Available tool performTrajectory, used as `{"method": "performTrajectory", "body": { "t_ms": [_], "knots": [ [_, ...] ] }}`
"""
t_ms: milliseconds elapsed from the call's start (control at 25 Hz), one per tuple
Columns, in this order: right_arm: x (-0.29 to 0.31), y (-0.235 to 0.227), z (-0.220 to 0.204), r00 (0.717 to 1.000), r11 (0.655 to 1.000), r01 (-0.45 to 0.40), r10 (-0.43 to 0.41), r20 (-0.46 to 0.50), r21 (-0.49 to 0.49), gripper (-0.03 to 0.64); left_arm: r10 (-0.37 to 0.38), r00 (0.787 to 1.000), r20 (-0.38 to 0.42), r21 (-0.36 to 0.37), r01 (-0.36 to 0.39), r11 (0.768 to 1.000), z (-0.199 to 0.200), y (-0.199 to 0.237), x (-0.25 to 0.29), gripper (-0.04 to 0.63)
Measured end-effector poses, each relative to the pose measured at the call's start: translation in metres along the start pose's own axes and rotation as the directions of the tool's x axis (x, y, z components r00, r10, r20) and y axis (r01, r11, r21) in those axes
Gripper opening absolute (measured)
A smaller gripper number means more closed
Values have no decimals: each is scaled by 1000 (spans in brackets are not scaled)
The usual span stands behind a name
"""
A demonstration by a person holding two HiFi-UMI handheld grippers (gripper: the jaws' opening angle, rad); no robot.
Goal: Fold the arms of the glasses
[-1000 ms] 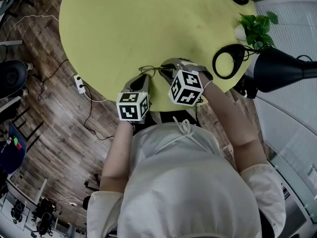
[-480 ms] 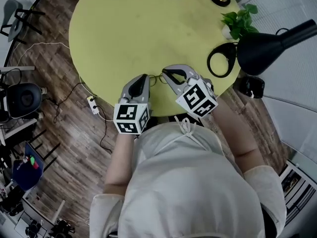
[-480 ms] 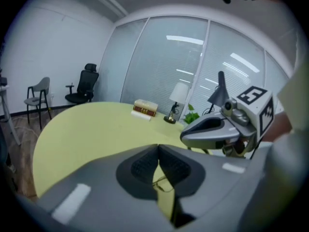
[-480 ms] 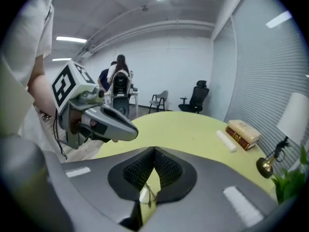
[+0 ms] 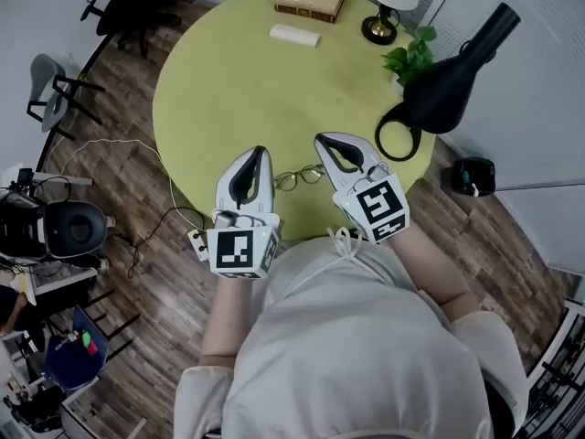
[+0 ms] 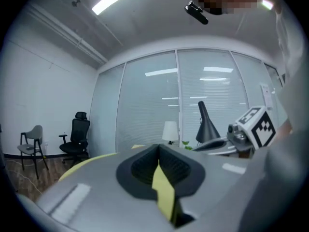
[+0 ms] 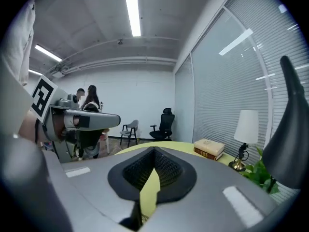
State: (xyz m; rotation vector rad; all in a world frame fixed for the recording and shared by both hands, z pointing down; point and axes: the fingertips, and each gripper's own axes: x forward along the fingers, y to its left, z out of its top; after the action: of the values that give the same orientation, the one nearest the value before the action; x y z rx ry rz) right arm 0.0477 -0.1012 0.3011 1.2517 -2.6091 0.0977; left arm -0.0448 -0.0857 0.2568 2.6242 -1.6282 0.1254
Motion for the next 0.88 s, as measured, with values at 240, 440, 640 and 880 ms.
{"method": "performTrajectory", "body": {
  "t_ms": [240, 440, 640, 880],
  "knots": [
    [-26, -3, 29, 992, 996, 81, -84, 89, 34, -2, 15, 998, 58, -8, -15, 1000, 33, -1, -15, 6],
    [-33, 2, 32, 991, 995, 90, -93, 96, 35, -2, 32, 998, 50, -11, -31, 999, 31, -1, -21, 6],
    [-36, 4, 29, 992, 995, 97, -99, 78, 22, -3, 27, 999, 36, -15, -27, 1000, 25, -7, -21, 6],
    [-37, 3, 23, 992, 994, 110, -111, 51, 22, -3, 41, 999, 19, -44, -40, 998, 18, -6, -22, 6]
  ]
}}
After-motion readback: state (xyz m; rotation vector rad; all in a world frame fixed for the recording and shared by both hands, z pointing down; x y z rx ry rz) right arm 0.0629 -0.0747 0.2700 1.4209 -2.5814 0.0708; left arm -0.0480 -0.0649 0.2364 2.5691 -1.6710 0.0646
